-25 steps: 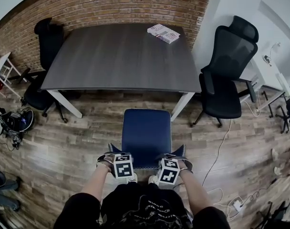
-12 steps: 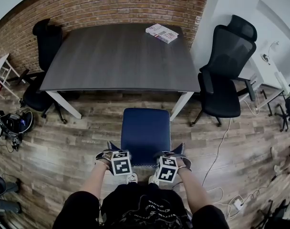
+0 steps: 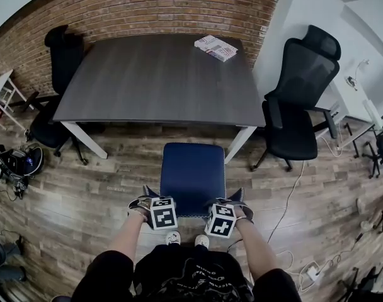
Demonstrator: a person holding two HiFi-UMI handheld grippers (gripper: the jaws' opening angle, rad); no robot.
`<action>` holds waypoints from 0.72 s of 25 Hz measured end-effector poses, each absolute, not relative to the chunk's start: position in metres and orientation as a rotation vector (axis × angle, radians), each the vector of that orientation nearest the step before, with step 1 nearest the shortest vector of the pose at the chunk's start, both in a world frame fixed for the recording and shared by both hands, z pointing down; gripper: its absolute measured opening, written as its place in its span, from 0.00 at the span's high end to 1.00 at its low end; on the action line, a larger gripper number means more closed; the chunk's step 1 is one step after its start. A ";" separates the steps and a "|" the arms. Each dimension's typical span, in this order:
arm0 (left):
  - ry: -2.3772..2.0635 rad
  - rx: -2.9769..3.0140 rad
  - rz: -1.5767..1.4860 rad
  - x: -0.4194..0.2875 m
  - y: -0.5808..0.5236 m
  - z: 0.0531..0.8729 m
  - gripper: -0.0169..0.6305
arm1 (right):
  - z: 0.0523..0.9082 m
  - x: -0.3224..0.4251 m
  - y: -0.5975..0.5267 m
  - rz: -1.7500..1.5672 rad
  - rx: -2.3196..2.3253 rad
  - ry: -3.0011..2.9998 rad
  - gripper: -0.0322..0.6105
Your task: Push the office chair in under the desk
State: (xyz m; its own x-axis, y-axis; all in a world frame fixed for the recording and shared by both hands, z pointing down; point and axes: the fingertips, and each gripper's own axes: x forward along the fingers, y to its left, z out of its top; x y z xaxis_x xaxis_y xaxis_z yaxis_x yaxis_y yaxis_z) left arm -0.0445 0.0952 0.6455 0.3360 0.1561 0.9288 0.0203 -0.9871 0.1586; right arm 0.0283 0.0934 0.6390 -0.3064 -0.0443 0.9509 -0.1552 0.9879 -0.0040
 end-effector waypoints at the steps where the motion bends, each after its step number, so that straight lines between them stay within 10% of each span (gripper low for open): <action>1: 0.167 2.466 1.739 -0.045 0.094 0.646 0.79 | 0.639 0.027 0.093 0.115 0.139 -1.881 0.80; 18: 0.235 2.470 1.751 -0.045 0.077 0.646 0.79 | 0.640 0.028 0.075 0.140 0.120 -1.865 0.80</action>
